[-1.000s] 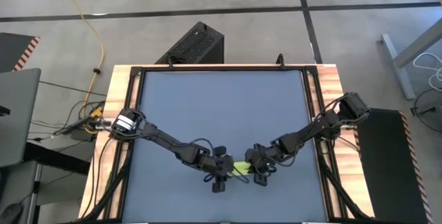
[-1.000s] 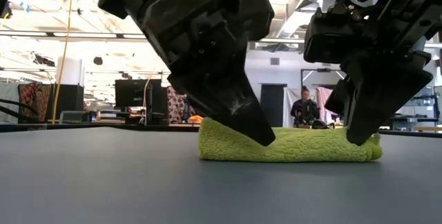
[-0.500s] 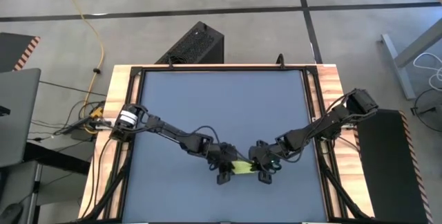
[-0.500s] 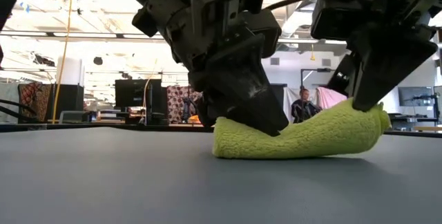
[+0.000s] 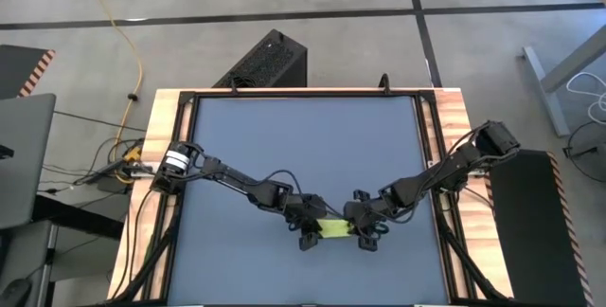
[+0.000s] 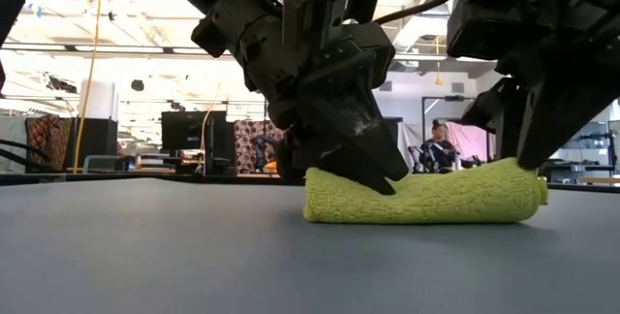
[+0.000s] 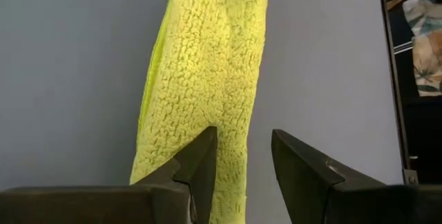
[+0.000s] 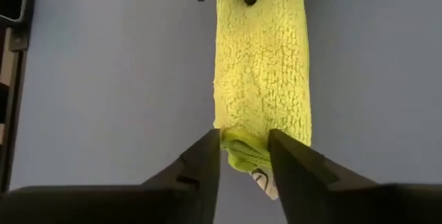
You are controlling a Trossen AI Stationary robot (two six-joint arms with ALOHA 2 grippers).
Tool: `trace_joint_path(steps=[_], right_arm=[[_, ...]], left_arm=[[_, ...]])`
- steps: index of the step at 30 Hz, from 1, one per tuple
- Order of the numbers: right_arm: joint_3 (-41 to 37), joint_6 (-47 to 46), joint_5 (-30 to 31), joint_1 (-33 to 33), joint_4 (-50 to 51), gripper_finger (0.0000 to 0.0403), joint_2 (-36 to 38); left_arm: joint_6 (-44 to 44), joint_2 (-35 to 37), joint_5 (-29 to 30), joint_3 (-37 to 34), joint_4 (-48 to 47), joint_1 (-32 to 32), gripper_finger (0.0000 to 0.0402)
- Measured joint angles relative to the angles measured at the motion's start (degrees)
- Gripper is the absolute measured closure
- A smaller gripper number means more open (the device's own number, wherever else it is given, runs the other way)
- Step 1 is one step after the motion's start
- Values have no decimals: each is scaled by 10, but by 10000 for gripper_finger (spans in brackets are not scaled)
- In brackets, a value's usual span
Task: Roll towel into tight, uniform cylinder
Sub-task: Roll the green towel
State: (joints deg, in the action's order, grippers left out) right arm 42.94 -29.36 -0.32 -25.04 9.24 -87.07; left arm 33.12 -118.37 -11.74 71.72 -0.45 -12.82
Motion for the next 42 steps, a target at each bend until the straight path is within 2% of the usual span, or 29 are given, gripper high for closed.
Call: trace_joint_path(steps=[6,10,17,22,32,42], right_arm=[[0,17,13,-8,-17,204,20],[0,69,92,-53,-42,188,16],[0,157,230,-121,-70,188,11],[0,217,230,-120,-92,189,-17],[0,186,238,-97,-99,189,-82],[0,167,225,-85,-98,189,-94]], left_arm=[[6,0,-23,0,16,3,272],[8,0,-45,0,20,11,272],[34,0,-92,0,39,31,271],[43,0,-121,0,40,46,271],[64,0,-179,0,46,66,271],[92,1,-331,0,107,103,271]])
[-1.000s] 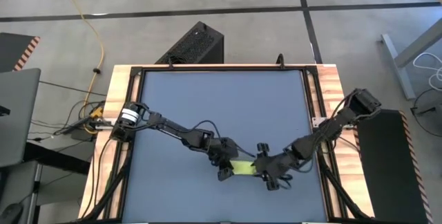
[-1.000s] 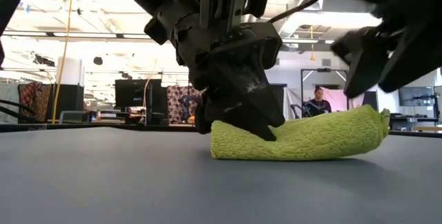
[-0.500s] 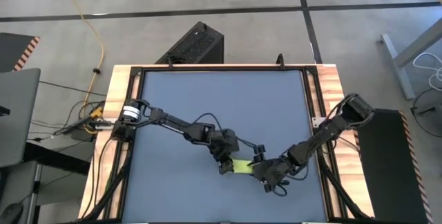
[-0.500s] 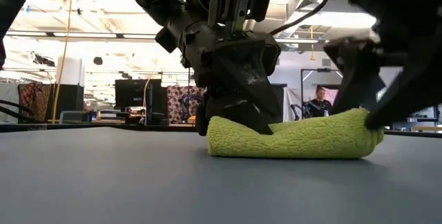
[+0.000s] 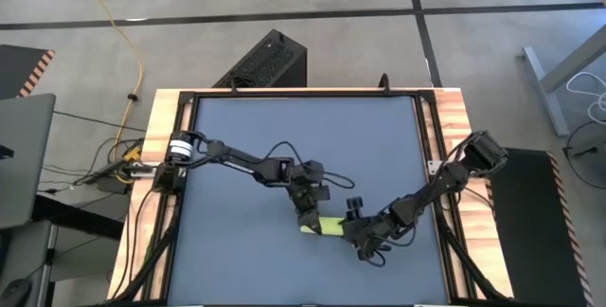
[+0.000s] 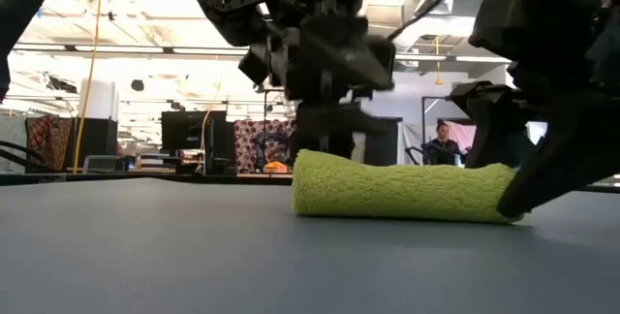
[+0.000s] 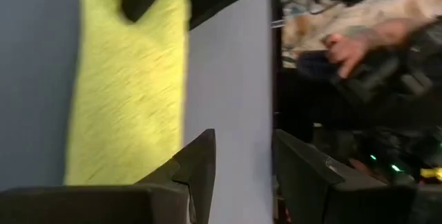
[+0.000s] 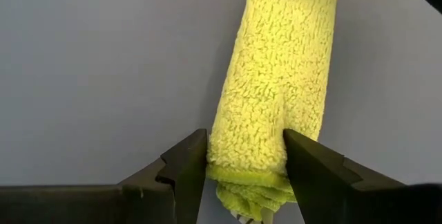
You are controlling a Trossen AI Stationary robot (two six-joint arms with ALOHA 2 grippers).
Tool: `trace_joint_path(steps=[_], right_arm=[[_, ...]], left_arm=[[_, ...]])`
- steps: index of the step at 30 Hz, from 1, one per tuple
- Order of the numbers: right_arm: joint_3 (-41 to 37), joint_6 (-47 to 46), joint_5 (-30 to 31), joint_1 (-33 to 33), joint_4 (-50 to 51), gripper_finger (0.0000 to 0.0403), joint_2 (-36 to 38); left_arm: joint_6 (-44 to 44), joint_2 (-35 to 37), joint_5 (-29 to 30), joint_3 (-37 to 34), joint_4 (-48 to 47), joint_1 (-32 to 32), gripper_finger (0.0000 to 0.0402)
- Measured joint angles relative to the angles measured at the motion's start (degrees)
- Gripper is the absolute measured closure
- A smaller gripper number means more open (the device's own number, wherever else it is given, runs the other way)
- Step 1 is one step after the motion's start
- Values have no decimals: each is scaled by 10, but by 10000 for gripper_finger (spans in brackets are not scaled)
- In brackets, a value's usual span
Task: Roll towel into tight, uniform cylinder
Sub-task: Roll the green towel
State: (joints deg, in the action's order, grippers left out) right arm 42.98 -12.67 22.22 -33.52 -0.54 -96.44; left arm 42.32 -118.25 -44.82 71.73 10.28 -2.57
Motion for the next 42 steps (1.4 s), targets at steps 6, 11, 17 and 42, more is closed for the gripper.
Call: trace_joint_path(steps=[6,11,17,42], right_arm=[[0,-15,-25,11,0,189,1],[0,-15,-26,11,0,189,1],[0,-23,-26,11,0,189,1],[0,-25,-26,12,0,189,1]], left_arm=[[-2,19,-25,1,33,8,271],[-46,38,65,1,31,11,271],[-184,39,216,33,-40,-27,271],[-268,26,372,90,-138,-72,126]])
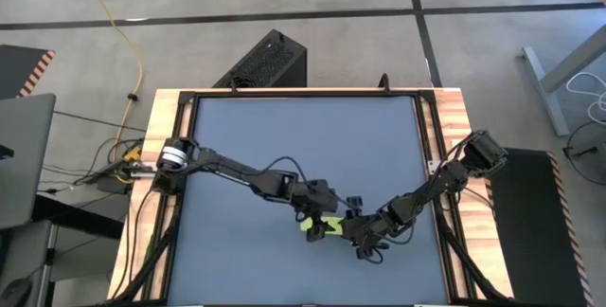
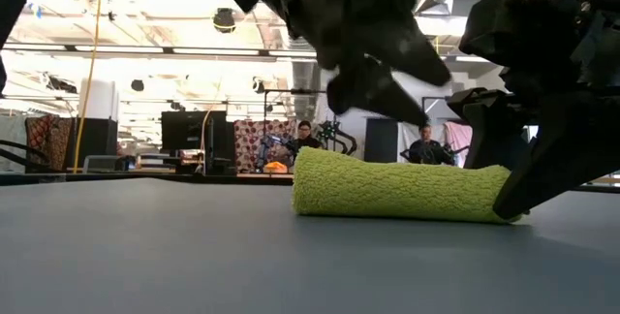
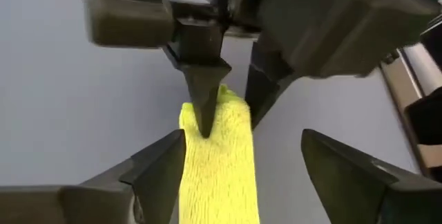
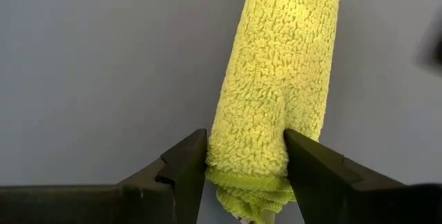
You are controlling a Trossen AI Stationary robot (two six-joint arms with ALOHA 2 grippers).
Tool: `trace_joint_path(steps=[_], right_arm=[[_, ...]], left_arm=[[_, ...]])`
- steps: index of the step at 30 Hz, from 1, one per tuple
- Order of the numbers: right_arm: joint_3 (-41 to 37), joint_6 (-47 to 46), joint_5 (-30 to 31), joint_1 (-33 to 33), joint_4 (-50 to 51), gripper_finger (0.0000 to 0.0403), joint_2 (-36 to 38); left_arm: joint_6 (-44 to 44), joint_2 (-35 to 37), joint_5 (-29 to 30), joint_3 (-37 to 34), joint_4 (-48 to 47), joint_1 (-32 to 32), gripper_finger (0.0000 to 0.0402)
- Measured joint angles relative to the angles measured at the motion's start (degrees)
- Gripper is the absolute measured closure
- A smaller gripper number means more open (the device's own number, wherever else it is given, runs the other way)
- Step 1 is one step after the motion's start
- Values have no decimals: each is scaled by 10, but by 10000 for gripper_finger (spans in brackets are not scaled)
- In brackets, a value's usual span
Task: Roll towel into tight, uniform cylinder
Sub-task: Roll the green towel
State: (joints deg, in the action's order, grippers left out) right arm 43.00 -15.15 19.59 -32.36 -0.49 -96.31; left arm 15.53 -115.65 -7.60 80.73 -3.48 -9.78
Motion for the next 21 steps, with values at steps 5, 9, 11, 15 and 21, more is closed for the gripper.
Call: trace_joint_path(steps=[5,9,11,15,21], right_arm=[[0,-1,0,1,-1,189,0],[0,-5,-1,3,1,189,0],[0,-5,-1,3,1,189,0],[0,-9,-1,3,2,189,0],[0,-11,-1,4,0,189,0]], left_arm=[[29,-36,14,12,18,2,118],[8,-55,18,29,-18,2,118],[0,-57,30,32,-36,0,118],[-4,-60,45,33,-53,-2,118],[6,-79,38,34,-60,-4,118]])
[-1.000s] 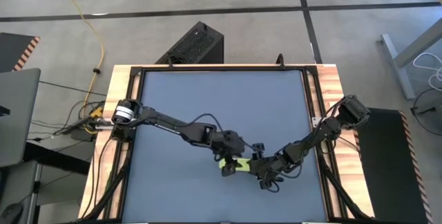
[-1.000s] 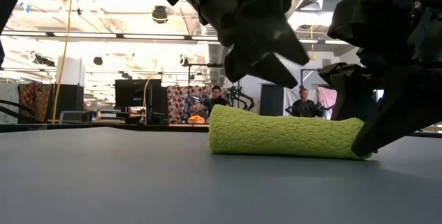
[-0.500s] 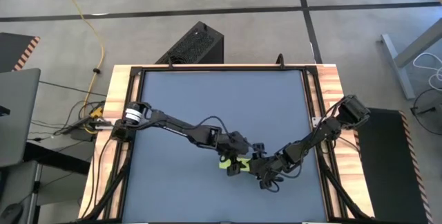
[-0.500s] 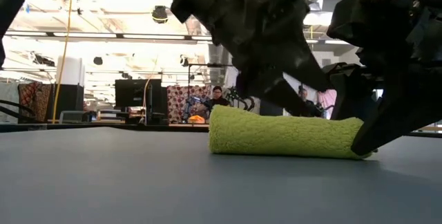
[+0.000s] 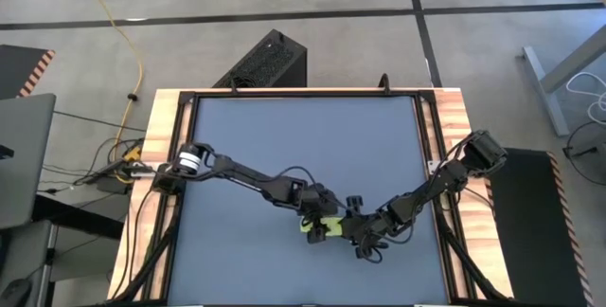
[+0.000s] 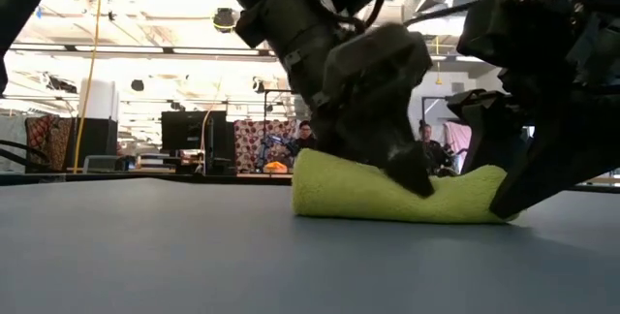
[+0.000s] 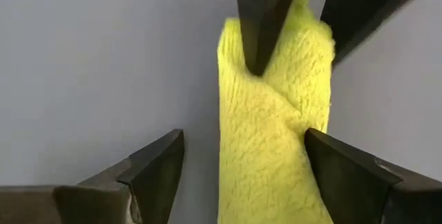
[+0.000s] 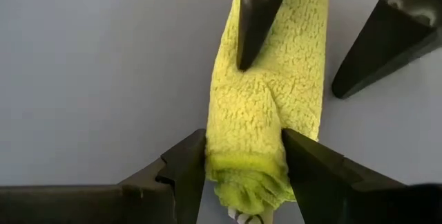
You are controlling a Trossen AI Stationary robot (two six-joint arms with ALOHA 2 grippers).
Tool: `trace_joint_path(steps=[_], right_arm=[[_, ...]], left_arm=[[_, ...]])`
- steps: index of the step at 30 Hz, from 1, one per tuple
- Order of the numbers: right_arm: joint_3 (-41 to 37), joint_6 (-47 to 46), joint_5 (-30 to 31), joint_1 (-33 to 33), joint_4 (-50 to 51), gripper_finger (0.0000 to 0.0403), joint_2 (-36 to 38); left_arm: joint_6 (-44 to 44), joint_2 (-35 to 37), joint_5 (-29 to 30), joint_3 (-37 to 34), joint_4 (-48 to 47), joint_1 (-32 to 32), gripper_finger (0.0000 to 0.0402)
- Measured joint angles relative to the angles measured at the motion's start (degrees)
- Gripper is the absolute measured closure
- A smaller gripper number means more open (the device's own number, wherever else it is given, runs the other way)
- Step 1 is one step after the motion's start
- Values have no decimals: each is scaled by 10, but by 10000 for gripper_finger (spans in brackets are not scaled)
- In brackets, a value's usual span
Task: Roll towel into tight, uniform cylinder
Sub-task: Roll the green towel
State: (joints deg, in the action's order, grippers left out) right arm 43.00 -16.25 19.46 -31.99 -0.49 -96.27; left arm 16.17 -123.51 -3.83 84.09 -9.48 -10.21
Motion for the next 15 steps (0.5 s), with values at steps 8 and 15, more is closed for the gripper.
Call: trace_joint_path(steps=[8,15], right_arm=[[0,-3,0,0,1,189,0],[0,-4,0,3,2,189,0]], left_arm=[[22,-10,-19,1,-16,-2,118],[15,-10,-53,1,-27,-1,129]])
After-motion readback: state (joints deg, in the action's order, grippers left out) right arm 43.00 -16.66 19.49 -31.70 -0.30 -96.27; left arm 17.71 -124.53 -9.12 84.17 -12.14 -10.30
